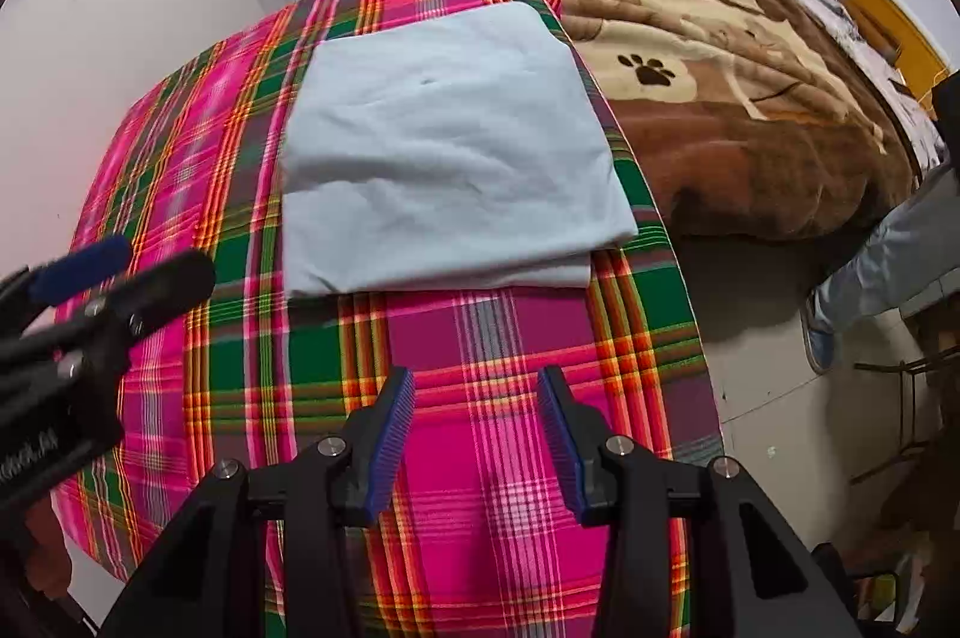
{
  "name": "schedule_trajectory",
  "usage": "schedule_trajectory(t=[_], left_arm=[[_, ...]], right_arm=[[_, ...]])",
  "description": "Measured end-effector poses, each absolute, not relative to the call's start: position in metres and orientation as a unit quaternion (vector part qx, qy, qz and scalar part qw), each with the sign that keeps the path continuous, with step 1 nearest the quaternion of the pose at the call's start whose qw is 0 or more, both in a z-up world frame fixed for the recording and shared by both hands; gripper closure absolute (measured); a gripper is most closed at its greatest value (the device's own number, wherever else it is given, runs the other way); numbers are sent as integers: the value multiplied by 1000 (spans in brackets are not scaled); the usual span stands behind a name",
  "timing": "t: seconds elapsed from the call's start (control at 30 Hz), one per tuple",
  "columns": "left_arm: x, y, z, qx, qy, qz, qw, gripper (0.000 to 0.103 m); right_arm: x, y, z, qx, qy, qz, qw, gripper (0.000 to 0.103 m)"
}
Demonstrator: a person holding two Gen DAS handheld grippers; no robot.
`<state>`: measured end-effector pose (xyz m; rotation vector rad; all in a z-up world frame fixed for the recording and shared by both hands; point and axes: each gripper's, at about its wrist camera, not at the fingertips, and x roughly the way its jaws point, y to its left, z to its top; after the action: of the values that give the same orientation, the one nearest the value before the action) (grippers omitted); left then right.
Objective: Fold clothes
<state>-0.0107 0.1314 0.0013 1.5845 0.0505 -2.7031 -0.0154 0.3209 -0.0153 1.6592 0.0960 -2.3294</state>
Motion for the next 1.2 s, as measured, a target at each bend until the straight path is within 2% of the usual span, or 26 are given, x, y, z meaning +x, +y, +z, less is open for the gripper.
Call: schedule_trajectory(t=[0.23,0.47,0.7,0.83,1.2], left_arm=[[-11,134,13,484,38,-873,48,29],[-28,144,-2,525,90,-843,73,29],[-44,166,-18,551,49,-823,128,29],[-43,167,-26,549,78,-823,124,29],[-41,168,-31,538,71,-826,154,29]], right_arm=[[-17,323,-11,558,42,-813,161,60],[-34,331,-8,534,90,-820,185,60],[-48,336,-24,552,92,-802,209,60],[-52,336,-32,557,99,-796,218,60],[-57,337,-44,562,110,-786,232,60]])
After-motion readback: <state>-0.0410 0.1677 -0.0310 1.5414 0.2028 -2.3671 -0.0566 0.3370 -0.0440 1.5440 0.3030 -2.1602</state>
